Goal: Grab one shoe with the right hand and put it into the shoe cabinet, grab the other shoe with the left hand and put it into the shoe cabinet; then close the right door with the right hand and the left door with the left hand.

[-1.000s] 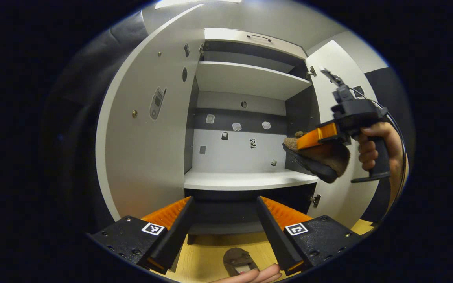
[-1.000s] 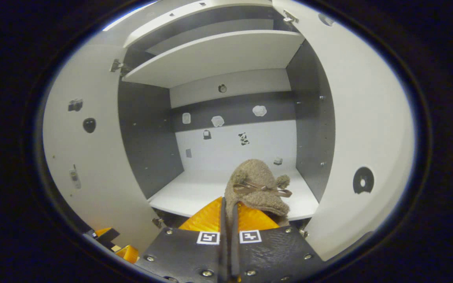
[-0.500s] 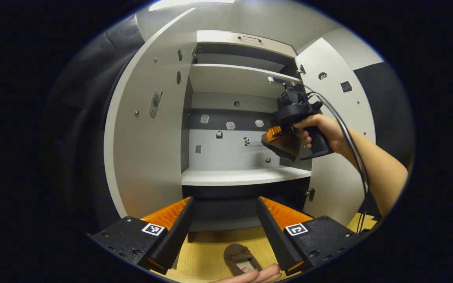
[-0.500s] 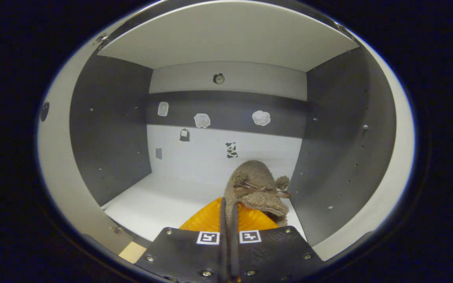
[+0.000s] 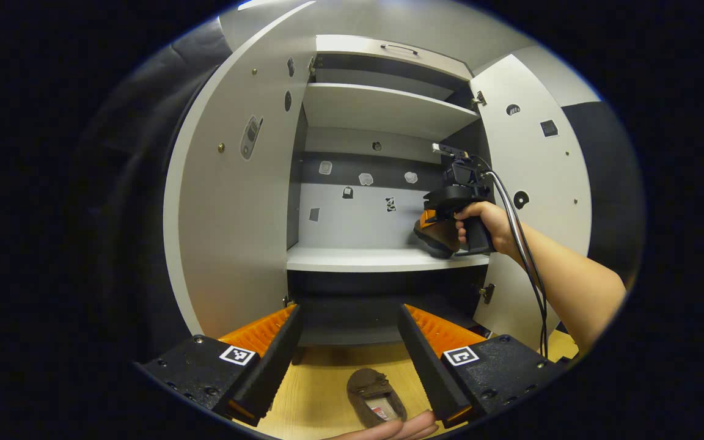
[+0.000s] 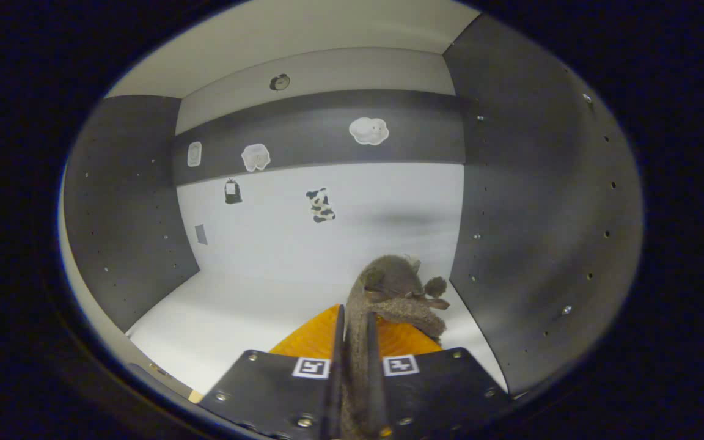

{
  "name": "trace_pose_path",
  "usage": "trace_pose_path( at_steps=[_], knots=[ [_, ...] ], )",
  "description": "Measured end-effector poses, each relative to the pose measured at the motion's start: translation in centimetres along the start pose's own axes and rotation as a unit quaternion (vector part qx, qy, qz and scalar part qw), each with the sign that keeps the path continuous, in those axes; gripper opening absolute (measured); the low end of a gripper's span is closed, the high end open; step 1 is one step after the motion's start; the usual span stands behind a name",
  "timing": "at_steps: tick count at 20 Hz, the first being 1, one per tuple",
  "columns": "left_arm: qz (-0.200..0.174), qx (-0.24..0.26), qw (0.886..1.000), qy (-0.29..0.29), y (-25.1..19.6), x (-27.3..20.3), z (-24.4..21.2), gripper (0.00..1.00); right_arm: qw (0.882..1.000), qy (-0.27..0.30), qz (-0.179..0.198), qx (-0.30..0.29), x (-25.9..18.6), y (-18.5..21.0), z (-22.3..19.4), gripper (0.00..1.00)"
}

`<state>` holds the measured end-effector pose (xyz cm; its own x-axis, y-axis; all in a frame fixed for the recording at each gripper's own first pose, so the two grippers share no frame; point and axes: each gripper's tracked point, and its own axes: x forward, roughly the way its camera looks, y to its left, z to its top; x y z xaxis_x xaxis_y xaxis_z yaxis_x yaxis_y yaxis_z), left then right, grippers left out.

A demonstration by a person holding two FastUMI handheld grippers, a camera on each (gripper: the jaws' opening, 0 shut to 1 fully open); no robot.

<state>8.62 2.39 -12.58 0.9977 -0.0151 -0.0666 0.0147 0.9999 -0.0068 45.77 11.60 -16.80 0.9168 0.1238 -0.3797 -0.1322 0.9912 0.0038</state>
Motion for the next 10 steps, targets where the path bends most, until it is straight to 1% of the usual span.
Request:
trace_pose_path(
  at_steps=[4,5,6,8,10],
  knots=[
    [0.000,-0.003,1.000,0.002,0.1,-0.1,-0.4,0.96,1.000,-0.027,0.013,-0.008,-1.5,1.6,0.7,0.77],
    [0.001,-0.005,1.000,0.005,0.2,0.0,-0.6,0.96,0.999,-0.028,0.012,-0.011,-2.0,1.7,0.7,0.83],
    [0.000,-0.008,1.000,0.009,0.1,0.1,-0.8,0.96,0.999,-0.025,0.010,-0.016,-2.4,1.9,0.6,0.85],
    [-0.001,-0.012,1.000,0.018,0.1,0.3,-1.5,0.96,1.000,-0.013,0.019,-0.011,-3.1,2.7,0.1,0.89],
    [0.002,-0.016,1.000,0.022,0.3,0.6,-2.0,0.96,1.000,0.000,0.016,-0.005,-3.6,2.8,-0.7,0.99]
  ],
)
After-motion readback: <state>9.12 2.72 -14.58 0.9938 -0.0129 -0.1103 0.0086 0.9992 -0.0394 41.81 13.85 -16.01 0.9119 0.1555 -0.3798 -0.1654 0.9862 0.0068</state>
